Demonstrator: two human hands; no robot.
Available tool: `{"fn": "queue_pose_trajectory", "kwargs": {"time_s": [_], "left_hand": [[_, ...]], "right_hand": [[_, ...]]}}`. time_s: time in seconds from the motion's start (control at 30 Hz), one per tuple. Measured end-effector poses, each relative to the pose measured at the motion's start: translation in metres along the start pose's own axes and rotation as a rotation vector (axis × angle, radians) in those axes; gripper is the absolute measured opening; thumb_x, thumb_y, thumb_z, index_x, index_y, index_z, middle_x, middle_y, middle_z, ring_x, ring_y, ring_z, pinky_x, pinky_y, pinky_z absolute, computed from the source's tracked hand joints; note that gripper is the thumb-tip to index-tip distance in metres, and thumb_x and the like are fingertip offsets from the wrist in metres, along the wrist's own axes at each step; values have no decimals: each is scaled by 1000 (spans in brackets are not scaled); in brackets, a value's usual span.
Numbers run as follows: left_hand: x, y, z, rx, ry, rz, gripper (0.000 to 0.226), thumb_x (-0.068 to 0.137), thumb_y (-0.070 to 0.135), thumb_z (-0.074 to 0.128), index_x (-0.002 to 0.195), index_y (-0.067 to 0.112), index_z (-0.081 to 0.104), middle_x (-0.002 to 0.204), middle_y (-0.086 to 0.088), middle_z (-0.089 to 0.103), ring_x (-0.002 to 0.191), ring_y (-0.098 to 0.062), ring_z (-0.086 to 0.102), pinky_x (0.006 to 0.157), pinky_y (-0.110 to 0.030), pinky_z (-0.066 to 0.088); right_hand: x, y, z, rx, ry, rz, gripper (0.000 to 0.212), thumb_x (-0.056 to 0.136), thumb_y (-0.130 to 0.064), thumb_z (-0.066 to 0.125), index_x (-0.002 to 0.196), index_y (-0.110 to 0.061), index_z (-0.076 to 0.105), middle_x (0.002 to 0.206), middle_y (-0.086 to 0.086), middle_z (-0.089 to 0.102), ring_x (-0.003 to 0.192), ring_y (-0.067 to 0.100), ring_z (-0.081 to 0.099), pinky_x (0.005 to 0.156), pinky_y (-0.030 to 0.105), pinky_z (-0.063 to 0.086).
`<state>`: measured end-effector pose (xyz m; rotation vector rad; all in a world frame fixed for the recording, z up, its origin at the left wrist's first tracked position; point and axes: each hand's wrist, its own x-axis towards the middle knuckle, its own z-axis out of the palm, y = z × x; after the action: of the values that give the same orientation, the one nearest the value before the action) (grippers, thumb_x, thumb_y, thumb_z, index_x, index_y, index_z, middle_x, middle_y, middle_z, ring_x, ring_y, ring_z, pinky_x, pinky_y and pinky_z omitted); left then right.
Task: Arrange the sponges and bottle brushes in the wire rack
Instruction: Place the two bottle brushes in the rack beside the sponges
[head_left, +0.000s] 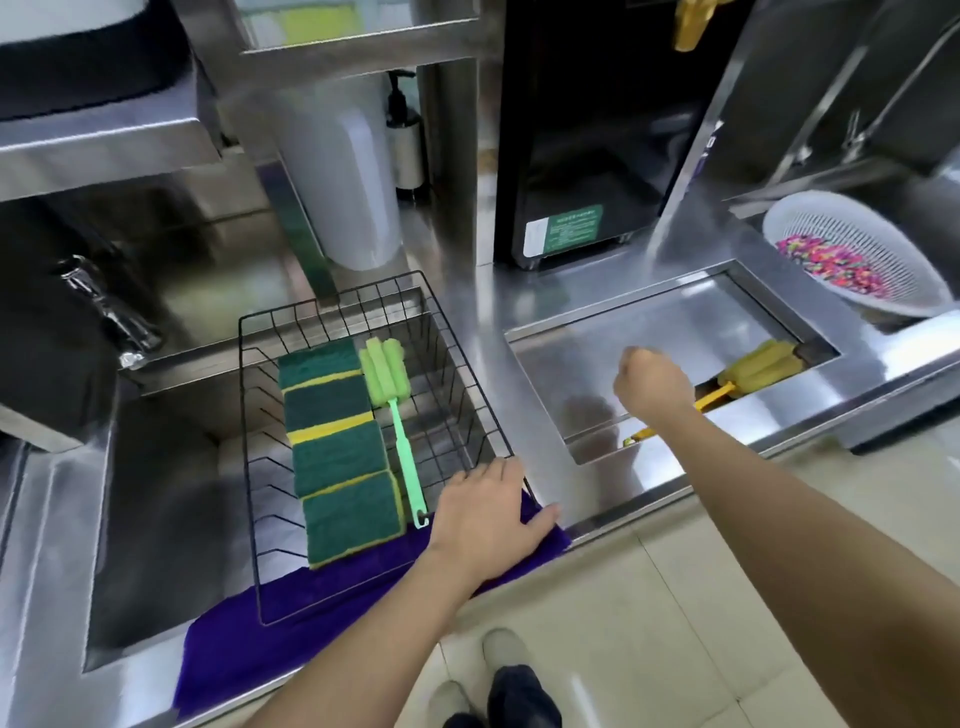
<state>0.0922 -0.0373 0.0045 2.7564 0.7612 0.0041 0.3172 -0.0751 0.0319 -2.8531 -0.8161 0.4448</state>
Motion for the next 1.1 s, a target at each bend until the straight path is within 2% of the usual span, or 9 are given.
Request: {"fn": "queue_pose_trajectory", "kwargs": {"time_s": [0.2, 0.3, 0.47, 0.67, 0.73, 0.8, 0.87, 0.97, 1.1], "left_hand": [[0, -2, 4, -20, 35, 5, 43, 87, 63, 39, 87, 20, 40, 89, 4, 57, 82, -17, 54, 73, -30, 37], [0, -1, 4, -21, 46, 10, 42, 87, 64, 38, 85, 21, 39, 86, 5, 54, 80, -16, 53, 71, -29, 37], [-1, -2, 2, -15, 49, 8, 41, 88, 62, 39, 84, 21, 39, 82, 8, 50, 78, -15, 52, 66, -26, 32], [-2, -3, 1, 2, 33, 12, 43, 88, 63, 38, 87, 21, 45, 86, 7, 54, 77, -13, 50, 66, -25, 33], [-2, -2, 1, 1, 36, 10, 44, 88, 63, 38, 88, 20, 46, 86, 6, 55, 76, -13, 50, 66, -25, 34], [-1, -2, 0, 9, 31, 10, 44, 88, 63, 37, 88, 21, 45, 87, 7, 53, 76, -12, 49, 66, -25, 35], [-1, -1, 1, 14, 23, 6, 43, 88, 64, 36, 88, 21, 44, 85, 8, 50, 78, -12, 50, 67, -25, 35], [-1, -1, 1, 18, 16, 4, 42, 88, 64, 35, 87, 22, 41, 85, 8, 49, 79, -13, 51, 68, -25, 37], [-2, -2, 0, 30, 24, 8, 43, 88, 64, 35, 87, 22, 42, 87, 7, 53, 80, -13, 52, 68, -25, 36]], "right_hand": [[8, 45, -5, -208, -186, 81, 31, 90, -7, 38, 116, -6, 54, 123, 17, 58, 111, 37, 55, 76, 38, 40], [11, 50, -9, -298, -302, 84, 34, 89, -8, 37, 119, -9, 54, 124, 15, 58, 113, 36, 54, 77, 37, 38], [11, 45, -6, -427, -369, 45, 31, 90, -12, 39, 113, -15, 59, 101, 7, 56, 91, 29, 50, 76, 34, 38], [19, 35, 2, -489, -409, -24, 22, 88, -13, 44, 101, -14, 60, 94, 5, 61, 81, 24, 59, 67, 29, 40], [21, 33, 0, -501, -361, -67, 21, 88, -11, 47, 103, -15, 60, 100, 6, 65, 86, 25, 64, 68, 26, 41], [22, 28, -6, -518, -232, -73, 30, 88, -13, 50, 116, -16, 60, 117, 5, 65, 107, 26, 63, 80, 30, 44], [24, 21, -16, -486, -80, -53, 33, 92, -11, 47, 124, -13, 55, 127, 6, 61, 117, 29, 58, 89, 32, 45], [29, 12, -36, -306, 118, -17, 31, 96, -8, 37, 124, -3, 49, 128, 16, 60, 120, 35, 56, 94, 36, 45], [27, -4, -60, 76, 244, 42, 34, 101, -19, 32, 121, 4, 50, 126, 27, 57, 119, 45, 52, 94, 44, 42]]}}
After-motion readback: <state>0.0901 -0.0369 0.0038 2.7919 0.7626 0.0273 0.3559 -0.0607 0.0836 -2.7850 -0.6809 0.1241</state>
